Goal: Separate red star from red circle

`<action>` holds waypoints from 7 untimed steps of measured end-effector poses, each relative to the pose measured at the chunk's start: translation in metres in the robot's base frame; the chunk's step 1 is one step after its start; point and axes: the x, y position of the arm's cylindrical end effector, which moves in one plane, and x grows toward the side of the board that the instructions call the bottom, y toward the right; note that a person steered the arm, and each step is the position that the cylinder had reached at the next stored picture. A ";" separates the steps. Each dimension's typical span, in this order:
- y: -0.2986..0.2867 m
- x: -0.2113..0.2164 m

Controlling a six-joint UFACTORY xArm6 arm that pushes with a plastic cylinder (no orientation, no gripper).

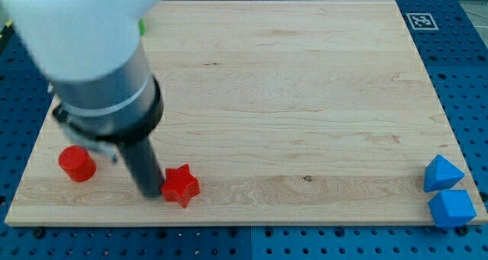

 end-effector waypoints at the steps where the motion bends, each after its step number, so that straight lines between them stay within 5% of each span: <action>1: -0.002 0.012; 3: 0.040 -0.030; 7: 0.040 -0.038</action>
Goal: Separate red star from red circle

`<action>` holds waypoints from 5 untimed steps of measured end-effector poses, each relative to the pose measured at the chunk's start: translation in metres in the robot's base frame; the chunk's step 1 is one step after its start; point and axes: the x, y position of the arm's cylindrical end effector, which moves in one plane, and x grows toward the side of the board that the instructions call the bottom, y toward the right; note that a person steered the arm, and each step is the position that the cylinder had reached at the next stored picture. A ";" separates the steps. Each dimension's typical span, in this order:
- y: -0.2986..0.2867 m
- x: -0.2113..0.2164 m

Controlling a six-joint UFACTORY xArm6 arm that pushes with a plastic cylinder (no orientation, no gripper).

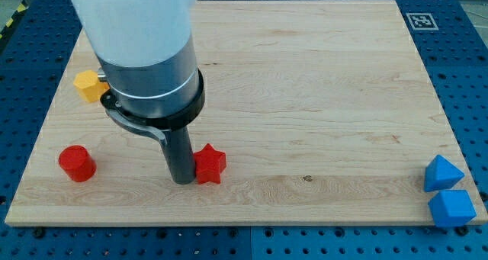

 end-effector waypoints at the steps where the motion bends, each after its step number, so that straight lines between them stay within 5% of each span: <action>1: 0.000 0.000; 5: 0.032 0.007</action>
